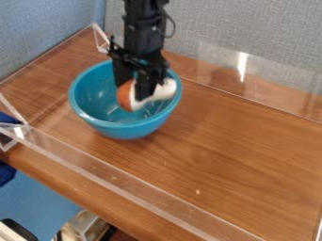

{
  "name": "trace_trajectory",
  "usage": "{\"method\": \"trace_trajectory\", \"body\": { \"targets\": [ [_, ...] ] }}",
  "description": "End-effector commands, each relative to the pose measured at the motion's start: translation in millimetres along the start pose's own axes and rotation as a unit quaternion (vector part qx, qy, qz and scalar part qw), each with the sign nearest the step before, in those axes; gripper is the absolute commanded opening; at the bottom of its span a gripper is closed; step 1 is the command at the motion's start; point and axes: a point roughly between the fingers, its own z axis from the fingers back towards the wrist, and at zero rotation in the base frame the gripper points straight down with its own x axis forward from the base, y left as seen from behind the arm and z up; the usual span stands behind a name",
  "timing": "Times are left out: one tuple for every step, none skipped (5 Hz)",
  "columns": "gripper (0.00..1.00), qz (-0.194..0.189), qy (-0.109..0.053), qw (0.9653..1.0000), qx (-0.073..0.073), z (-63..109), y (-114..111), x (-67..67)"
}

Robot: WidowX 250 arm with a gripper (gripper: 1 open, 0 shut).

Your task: Remove the mushroom from inside the blue bowl and put it on the table

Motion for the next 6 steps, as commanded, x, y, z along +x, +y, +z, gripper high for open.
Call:
{"method": "trace_trajectory", "body": {
  "targets": [
    [0.0, -0.016, -0.068, 0.9973, 0.026, 55.0, -7, 3.0],
    [0.0, -0.032, -0.103, 0.9937, 0.032, 85.1, -21, -1.4],
    [0.0, -0.061, -0.12, 0.9905, 0.03, 87.7, -45, -6.5],
    [0.0, -0.098, -0.11, 0.9889, 0.021, 75.3, -79, -12.9],
    [0.0, -0.131, -0.09, 0.9872, 0.011, 51.1, -107, -14.3],
    [0.0, -0.155, -0.068, 0.9855, 0.004, 23.9, -123, -21.4]
  ]
}}
